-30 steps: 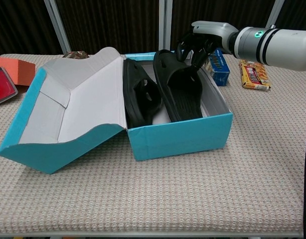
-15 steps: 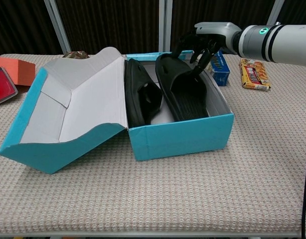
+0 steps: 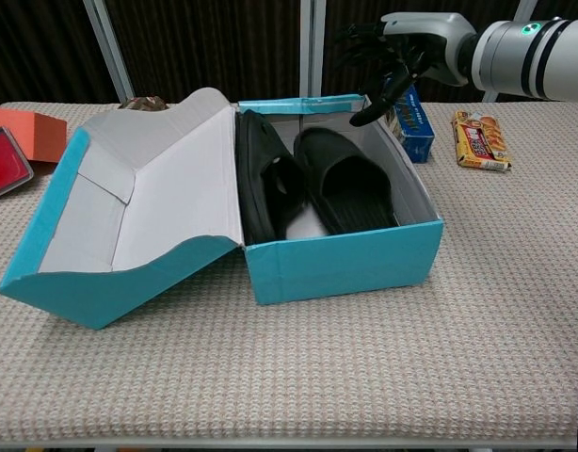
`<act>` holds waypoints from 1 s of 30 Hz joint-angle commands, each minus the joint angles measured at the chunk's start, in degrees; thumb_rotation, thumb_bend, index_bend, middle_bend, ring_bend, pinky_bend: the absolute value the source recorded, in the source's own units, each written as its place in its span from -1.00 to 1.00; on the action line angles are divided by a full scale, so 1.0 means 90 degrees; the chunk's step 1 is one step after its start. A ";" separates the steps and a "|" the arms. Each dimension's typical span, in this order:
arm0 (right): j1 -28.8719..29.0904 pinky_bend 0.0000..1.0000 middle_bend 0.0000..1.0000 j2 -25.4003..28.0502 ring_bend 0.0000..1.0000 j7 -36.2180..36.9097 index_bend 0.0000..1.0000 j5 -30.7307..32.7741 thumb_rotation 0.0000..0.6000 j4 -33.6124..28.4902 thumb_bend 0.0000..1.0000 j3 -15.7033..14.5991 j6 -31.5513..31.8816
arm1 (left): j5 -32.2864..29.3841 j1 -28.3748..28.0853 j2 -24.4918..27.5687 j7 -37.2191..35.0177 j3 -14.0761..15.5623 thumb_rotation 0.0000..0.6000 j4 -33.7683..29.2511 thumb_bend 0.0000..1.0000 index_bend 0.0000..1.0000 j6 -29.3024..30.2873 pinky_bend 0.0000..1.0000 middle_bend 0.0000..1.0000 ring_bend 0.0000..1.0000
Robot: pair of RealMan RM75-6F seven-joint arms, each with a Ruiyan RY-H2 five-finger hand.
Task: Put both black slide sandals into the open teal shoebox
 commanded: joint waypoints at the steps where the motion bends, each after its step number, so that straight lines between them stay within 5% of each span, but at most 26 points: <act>1: -0.0160 -0.60 -0.69 0.0262 -0.99 0.0427 -0.90 -0.0009 1.00 -0.0472 -1.00 0.0141 0.0209 | 0.0007 0.0002 0.0004 0.0014 0.0004 1.00 -0.0015 -1.00 -0.66 0.0009 -0.76 -0.63 -0.90; 20: 0.0112 -0.60 -0.63 -0.0296 -0.95 0.3224 -0.90 -0.0701 1.00 -0.0653 -1.00 0.0082 0.0059 | -0.0051 0.0014 -0.0001 -0.0008 -0.0027 1.00 -0.0033 -1.00 -0.66 0.0000 -0.76 -0.63 -0.90; 30: 0.0575 -0.59 -0.63 -0.0865 -0.92 0.3743 -0.90 -0.0857 1.00 -0.0165 -1.00 -0.0002 -0.0086 | -0.0120 0.0043 -0.0028 -0.0129 -0.0048 1.00 0.0082 -1.00 -0.66 -0.0023 -0.76 -0.63 -0.90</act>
